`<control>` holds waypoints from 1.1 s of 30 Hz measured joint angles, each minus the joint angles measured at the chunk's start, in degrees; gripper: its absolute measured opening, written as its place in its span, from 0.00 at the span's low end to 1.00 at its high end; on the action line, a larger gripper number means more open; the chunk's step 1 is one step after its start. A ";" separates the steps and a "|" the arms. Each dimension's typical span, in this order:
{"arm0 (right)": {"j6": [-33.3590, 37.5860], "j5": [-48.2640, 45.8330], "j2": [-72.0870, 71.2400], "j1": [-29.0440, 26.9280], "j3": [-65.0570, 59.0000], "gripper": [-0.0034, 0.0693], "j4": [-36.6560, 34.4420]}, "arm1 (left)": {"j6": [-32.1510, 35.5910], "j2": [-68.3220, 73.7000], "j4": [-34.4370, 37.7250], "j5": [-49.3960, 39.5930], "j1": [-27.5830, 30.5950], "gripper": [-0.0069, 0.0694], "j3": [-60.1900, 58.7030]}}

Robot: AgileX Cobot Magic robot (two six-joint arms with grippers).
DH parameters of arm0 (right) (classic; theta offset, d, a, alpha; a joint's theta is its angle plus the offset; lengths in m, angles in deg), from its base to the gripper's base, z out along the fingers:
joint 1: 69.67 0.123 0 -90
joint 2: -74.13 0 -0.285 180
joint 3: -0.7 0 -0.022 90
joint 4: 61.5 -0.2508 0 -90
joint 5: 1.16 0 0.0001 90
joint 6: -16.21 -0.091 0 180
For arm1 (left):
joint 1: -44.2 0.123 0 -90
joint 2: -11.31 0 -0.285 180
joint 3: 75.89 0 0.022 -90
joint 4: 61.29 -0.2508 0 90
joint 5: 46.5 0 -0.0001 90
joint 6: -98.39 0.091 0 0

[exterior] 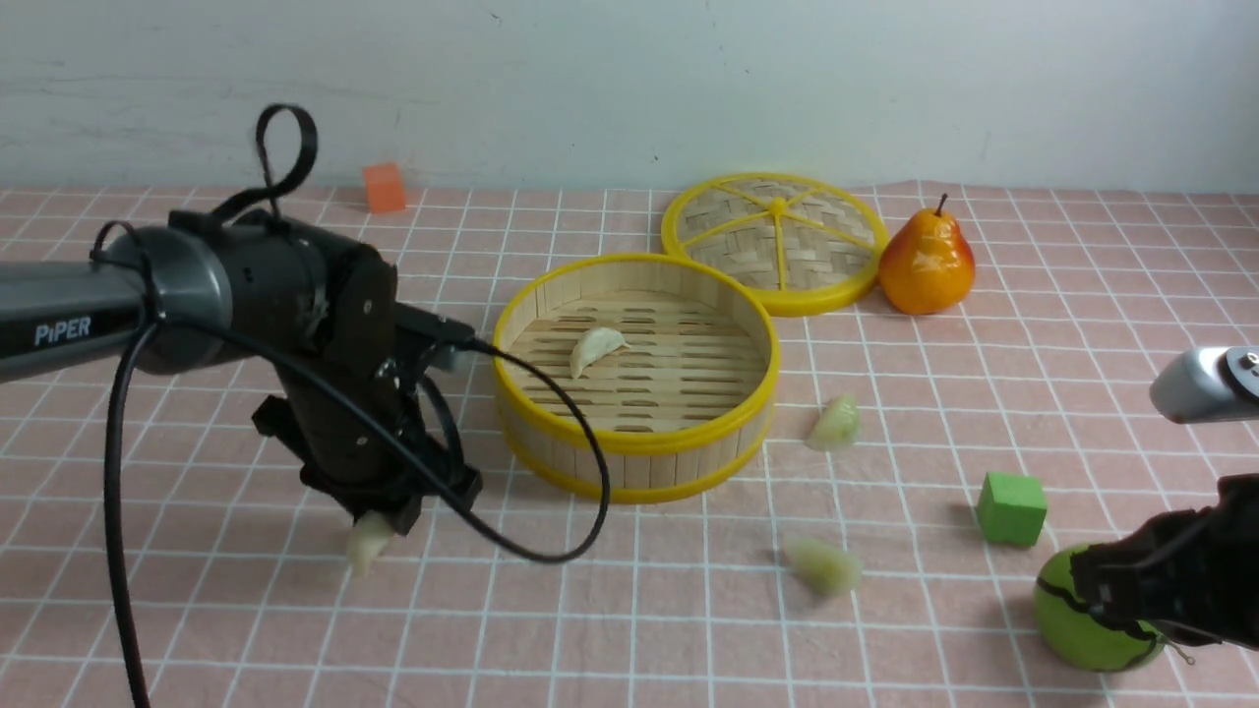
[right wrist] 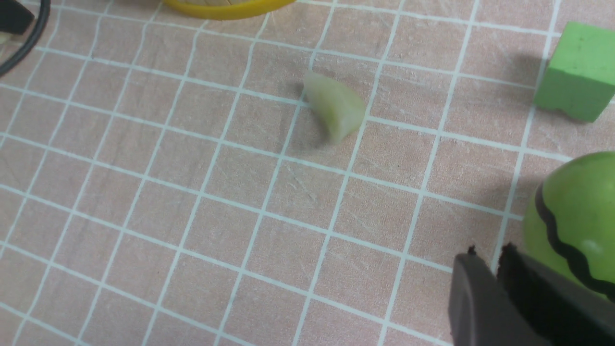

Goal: Put the dumplings into the steamer on the table with the pink tablecloth.
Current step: 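Reach for and grasp a dumpling on the table with the left gripper, then place the dumpling into the bamboo steamer basket with the left gripper, then reach for and grasp a dumpling lying on the table beside the steamer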

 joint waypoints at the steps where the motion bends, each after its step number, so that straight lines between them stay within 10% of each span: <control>1: 0.00 0.12 0.00 0.00 0.00 0.16 -0.05 | 0.04 -0.25 1.64 -0.81 -0.06 0.38 1.77; 21: 0.00 2.11 0.05 0.00 0.00 0.18 -0.73 | 2.35 10.03 5.52 12.81 -9.26 0.37 17.21; 28: 0.02 0.79 7.04 0.00 5.06 0.38 -2.74 | 1.87 5.89 4.89 8.91 -9.26 0.56 19.50; 33: 0.02 -0.97 16.76 1.32 13.43 0.54 -3.98 | 1.38 -6.35 4.40 3.40 -9.26 0.44 20.50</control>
